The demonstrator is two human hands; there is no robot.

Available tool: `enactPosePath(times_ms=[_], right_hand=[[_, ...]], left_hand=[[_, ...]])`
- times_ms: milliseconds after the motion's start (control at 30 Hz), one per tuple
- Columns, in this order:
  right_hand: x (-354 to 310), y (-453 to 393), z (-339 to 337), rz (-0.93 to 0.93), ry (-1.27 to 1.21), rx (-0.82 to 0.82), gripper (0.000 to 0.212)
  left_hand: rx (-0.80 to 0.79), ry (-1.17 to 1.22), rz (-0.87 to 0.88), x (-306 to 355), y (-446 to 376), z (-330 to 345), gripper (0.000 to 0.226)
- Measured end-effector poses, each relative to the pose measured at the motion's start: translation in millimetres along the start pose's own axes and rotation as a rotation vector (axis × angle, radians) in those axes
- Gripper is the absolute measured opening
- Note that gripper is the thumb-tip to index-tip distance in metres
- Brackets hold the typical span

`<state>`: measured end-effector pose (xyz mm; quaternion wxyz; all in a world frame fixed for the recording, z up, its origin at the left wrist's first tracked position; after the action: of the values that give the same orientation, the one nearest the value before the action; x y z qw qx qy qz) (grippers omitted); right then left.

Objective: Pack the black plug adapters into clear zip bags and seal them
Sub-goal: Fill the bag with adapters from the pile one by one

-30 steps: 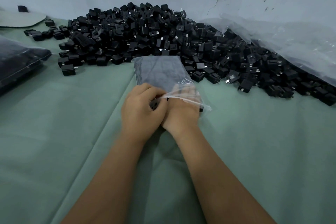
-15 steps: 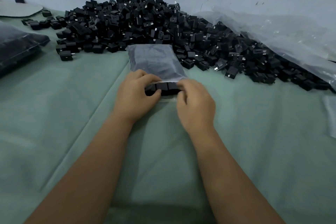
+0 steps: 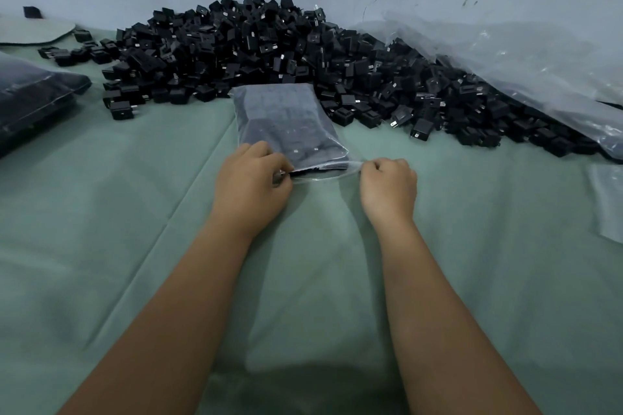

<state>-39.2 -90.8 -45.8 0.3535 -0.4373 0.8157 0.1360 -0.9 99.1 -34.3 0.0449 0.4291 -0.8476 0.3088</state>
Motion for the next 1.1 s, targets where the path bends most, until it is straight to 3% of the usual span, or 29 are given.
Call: enactPosePath(times_ms=[133,333,633,833,1100], right_hand=[[-5,-6,3,0.056,0.054,-0.038,0.038],[-11,-20,3,0.187,-0.083,-0.070,0.031],[-9,-14,8,0.085,-0.076,0.093,0.038],[-16,-9,12,0.112,-0.264,0.043,0.044],[-14,-12,14,0.205,-0.542,0.053,0.030]], left_hand=[[-0.018,-0.011,0.009,1,-2,2,0.008],[-0.053,0.010,0.001,-2,-6,4,0.006],[-0.103,0.031,0.079,-1,-6,6,0.013],[-0.032,0.036,0.107,1,-7,6,0.004],[-0.067,0.040,0.141,2,-6,6,0.014]])
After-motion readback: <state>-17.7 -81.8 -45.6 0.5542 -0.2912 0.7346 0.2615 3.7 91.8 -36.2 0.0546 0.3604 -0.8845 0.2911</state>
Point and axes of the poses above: each hand's wrist, its own y-axis away from the middle knuckle, its own z-axis out of the palm, x = y × z, the point moved 1 cm from there along -y, towards the middle knuckle, and after that the axes turned 9 degrees about -x, right-handed, at the moved point
